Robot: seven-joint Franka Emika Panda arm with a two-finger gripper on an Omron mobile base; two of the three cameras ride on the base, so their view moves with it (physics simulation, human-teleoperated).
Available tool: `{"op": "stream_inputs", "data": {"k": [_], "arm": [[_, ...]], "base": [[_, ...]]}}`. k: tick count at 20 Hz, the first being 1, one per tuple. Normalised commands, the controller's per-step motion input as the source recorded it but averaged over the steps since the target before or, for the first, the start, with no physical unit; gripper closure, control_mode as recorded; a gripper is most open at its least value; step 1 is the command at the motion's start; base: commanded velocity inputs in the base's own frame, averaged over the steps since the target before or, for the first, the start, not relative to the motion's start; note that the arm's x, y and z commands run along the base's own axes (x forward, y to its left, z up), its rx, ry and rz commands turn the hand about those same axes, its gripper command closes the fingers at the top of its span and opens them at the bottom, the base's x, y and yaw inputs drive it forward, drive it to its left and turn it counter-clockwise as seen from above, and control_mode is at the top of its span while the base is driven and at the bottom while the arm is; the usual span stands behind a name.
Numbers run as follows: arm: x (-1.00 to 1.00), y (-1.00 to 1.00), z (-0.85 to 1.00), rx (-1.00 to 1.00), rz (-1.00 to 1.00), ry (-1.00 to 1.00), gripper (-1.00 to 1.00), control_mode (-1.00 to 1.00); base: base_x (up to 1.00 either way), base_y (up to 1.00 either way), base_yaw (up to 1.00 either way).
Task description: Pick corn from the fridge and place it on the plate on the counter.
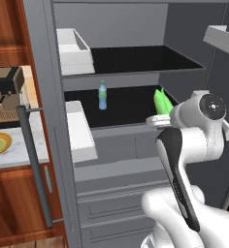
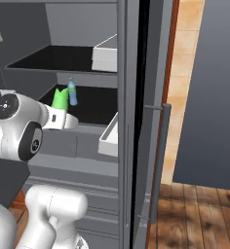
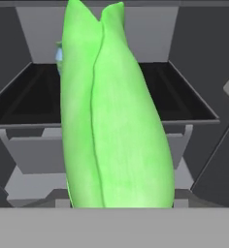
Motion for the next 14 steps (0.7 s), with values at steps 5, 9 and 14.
{"op": "stream_inputs", "data": {"k": [5, 9, 14], "arm": [[0.0, 0.01, 0.0, 0.0, 0.0, 0.0, 1.0, -1.0], [0.0, 0.0, 0.01, 0.0, 0.0, -0.03, 1.0, -1.0], [-0.02, 0.0, 0.03, 0.0, 0.0, -0.04, 1.0, 1.0]], "base": [[0.0, 0.0, 0.0], [0.0, 0.0, 0.0], [-0.08, 0.0, 0.0]]}}
